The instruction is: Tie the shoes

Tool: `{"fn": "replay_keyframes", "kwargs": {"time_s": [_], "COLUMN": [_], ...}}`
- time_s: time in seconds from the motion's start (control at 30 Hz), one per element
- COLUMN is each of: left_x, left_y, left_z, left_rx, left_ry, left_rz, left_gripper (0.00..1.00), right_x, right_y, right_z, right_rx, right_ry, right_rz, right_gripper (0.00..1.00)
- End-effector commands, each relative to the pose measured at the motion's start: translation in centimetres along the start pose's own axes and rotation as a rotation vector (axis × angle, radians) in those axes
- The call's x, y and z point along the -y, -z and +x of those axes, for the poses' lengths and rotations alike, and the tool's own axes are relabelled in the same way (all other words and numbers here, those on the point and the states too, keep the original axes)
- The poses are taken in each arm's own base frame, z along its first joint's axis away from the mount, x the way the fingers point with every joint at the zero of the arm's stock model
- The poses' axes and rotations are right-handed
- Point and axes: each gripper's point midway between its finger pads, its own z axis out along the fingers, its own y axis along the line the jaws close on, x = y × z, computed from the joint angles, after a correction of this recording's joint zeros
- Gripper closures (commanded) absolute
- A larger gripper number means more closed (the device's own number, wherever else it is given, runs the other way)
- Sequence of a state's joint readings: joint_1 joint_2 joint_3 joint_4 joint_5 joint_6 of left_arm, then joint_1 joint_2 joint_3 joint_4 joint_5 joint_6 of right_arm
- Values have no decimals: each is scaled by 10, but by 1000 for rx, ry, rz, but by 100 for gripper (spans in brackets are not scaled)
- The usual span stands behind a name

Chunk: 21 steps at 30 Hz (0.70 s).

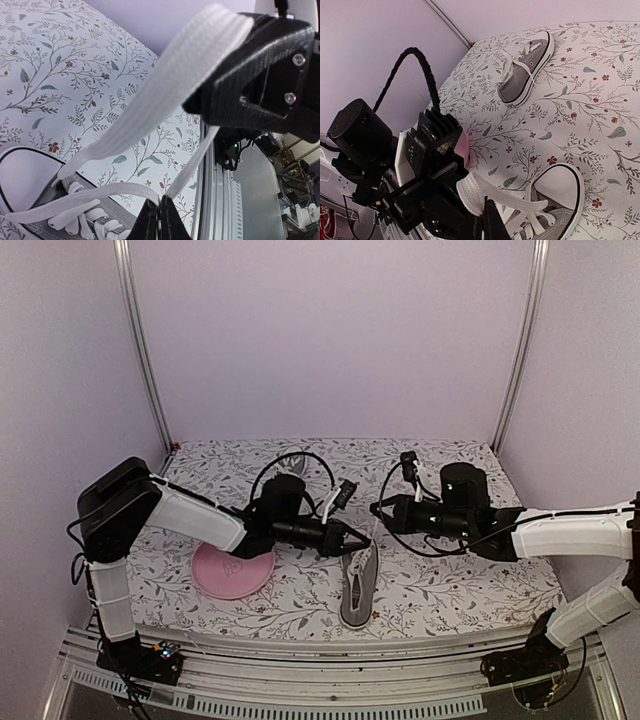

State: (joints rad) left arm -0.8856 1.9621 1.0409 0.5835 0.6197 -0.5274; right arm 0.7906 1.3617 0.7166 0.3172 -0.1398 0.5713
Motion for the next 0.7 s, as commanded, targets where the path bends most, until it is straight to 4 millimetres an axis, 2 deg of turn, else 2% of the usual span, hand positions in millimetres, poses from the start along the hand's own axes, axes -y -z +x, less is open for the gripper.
{"fn": "replay_keyframes", "kwargs": {"time_s": [0.0, 0.27, 0.3, 0.37, 0.67], "left_x": [13, 22, 13, 11, 10], "left_y": [-2, -4, -9, -11, -15], "left_z": [-9, -9, 2, 5, 4], "left_rx": [-2, -12, -36, -43, -46], "left_ry": [-49, -68, -50, -48, -58], "left_rz": [41, 80, 71, 71, 63], "left_gripper": [93, 85, 84, 83, 79], "right_x": [-10, -10, -10, -10, -12], "right_y": [-3, -4, -4, -4, -6], "right_z": [-19, -20, -20, -20, -18], "right_rx": [46, 44, 44, 42, 30], "right_ry": [19, 14, 14, 13, 11], "right_rz": [-37, -39, -38, -40, -50], "right_gripper": [98, 98, 98, 98, 98]}}
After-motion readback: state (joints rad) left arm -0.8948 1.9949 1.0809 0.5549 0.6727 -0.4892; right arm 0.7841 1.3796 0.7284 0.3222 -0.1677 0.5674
